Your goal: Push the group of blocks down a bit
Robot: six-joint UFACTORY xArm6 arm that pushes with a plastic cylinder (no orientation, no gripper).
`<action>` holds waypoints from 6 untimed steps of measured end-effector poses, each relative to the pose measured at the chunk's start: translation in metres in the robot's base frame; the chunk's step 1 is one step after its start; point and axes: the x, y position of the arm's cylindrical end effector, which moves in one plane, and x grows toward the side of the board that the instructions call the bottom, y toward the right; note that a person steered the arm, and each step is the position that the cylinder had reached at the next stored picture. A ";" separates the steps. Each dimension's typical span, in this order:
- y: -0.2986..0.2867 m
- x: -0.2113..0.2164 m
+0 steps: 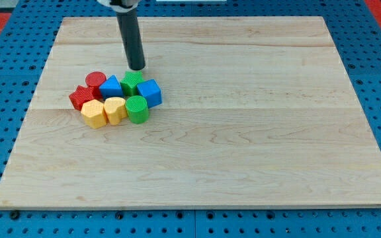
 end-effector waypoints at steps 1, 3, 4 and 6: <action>0.074 0.001; 0.014 0.019; -0.032 0.025; -0.037 0.036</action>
